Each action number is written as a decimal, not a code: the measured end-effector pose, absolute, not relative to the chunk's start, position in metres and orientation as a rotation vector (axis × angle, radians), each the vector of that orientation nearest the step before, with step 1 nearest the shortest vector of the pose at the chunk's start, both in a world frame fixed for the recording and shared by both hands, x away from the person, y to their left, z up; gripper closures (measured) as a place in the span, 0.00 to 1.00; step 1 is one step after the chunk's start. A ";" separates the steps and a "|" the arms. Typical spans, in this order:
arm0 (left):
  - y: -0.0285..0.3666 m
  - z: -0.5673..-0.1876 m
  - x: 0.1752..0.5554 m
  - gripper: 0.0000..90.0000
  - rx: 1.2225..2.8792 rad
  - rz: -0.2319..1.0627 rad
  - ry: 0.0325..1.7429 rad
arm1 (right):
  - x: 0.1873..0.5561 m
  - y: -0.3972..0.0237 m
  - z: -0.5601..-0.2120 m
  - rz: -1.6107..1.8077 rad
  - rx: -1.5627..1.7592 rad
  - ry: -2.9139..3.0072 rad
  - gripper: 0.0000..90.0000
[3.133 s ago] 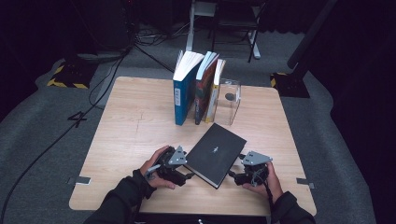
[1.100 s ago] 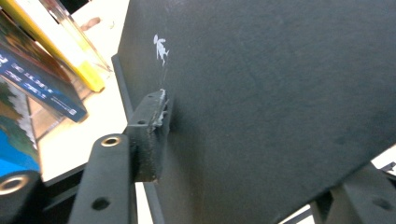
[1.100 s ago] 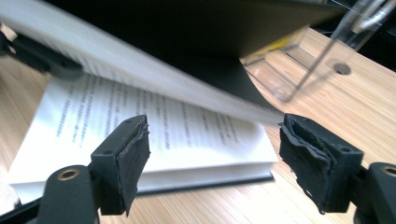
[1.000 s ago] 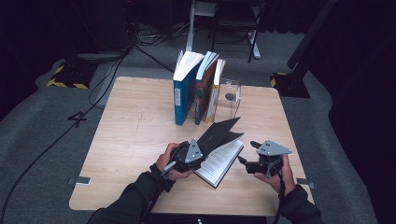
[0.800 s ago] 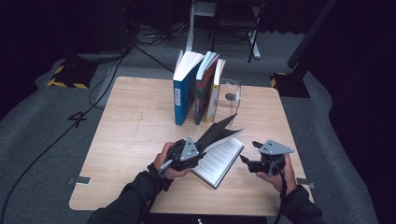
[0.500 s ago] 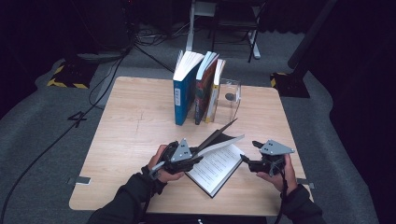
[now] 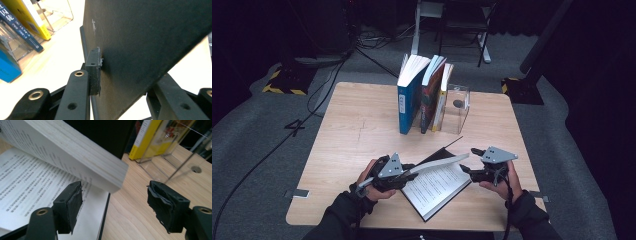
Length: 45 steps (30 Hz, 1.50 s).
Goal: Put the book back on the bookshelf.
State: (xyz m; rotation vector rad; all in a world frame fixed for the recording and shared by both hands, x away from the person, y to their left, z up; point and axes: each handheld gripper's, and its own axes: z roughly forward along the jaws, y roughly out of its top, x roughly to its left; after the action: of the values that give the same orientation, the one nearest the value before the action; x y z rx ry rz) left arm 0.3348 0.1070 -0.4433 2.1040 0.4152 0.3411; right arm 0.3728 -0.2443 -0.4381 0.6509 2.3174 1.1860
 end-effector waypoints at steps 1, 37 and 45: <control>0.111 -0.444 0.334 0.73 2.100 0.329 0.409 | 0.374 -0.242 -0.438 1.187 0.642 2.321 0.32; 0.135 -0.445 0.343 0.73 2.117 0.255 0.394 | 0.410 -0.205 -0.423 1.369 0.370 2.408 0.40; 0.134 -0.445 0.355 0.75 2.084 0.265 0.446 | 0.404 -0.219 -0.422 1.376 0.343 2.396 0.60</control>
State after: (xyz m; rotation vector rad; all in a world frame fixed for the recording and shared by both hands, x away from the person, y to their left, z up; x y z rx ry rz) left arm 0.3549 0.1343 -0.4450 2.0842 0.4459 0.2646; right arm 0.4040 -0.2189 -0.4215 0.3431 2.3960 1.3759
